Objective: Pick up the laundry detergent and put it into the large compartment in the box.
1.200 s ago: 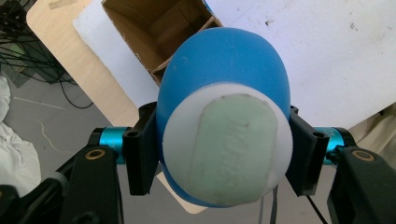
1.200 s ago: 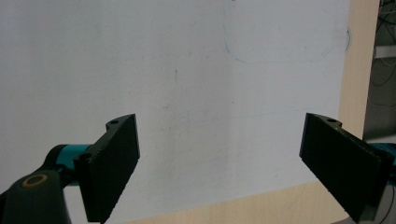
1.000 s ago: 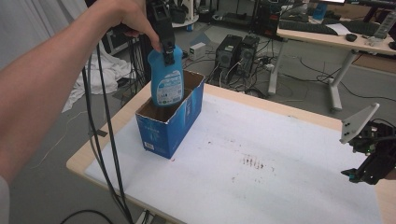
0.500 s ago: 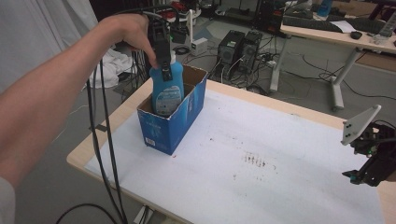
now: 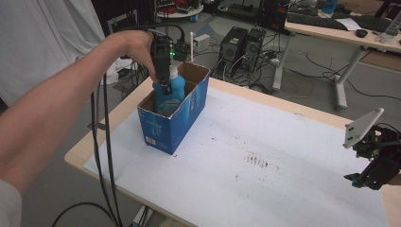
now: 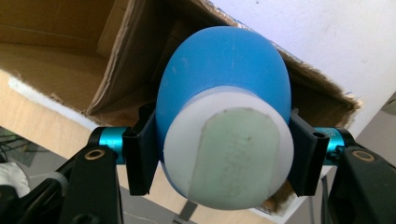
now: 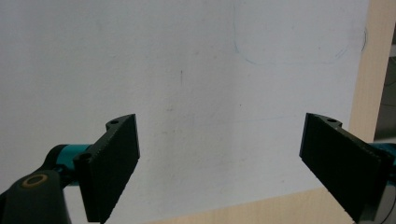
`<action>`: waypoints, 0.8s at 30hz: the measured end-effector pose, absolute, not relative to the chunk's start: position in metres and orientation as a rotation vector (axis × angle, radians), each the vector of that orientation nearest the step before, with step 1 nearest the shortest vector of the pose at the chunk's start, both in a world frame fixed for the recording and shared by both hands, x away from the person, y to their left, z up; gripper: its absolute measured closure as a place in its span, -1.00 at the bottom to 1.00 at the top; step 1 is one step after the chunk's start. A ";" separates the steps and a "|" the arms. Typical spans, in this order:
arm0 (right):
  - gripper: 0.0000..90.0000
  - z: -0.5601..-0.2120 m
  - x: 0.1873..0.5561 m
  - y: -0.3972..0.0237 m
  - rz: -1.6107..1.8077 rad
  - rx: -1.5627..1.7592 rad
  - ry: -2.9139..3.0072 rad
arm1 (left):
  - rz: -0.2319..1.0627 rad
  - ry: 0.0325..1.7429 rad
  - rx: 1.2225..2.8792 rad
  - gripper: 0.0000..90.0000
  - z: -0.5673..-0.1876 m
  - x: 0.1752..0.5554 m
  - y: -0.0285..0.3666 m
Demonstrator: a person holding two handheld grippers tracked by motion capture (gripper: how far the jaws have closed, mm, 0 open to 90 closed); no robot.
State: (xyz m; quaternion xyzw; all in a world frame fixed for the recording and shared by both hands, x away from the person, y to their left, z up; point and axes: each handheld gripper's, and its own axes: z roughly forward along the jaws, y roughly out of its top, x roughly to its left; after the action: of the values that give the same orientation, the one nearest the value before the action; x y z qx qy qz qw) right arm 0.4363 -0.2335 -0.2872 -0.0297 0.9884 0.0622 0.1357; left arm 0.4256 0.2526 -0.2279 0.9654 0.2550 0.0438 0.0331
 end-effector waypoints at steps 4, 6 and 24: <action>-0.75 -0.290 0.437 -0.233 0.173 -0.091 2.870 | 0.142 0.735 2.982 -0.16 -0.238 0.426 0.253; -0.75 -0.291 0.437 -0.232 0.175 -0.092 2.870 | 0.139 0.721 2.990 -0.16 -0.240 0.426 0.253; -0.75 -0.295 0.439 -0.232 0.170 -0.086 2.878 | 0.111 0.634 3.025 -0.16 -0.269 0.430 0.253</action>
State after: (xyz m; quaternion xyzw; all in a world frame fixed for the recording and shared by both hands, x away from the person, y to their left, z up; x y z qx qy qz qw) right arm 0.4386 -0.2323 -0.2950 -0.0296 0.9896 0.0584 0.1283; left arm 0.4304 0.2531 -0.2693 0.9778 0.2049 0.0360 0.0242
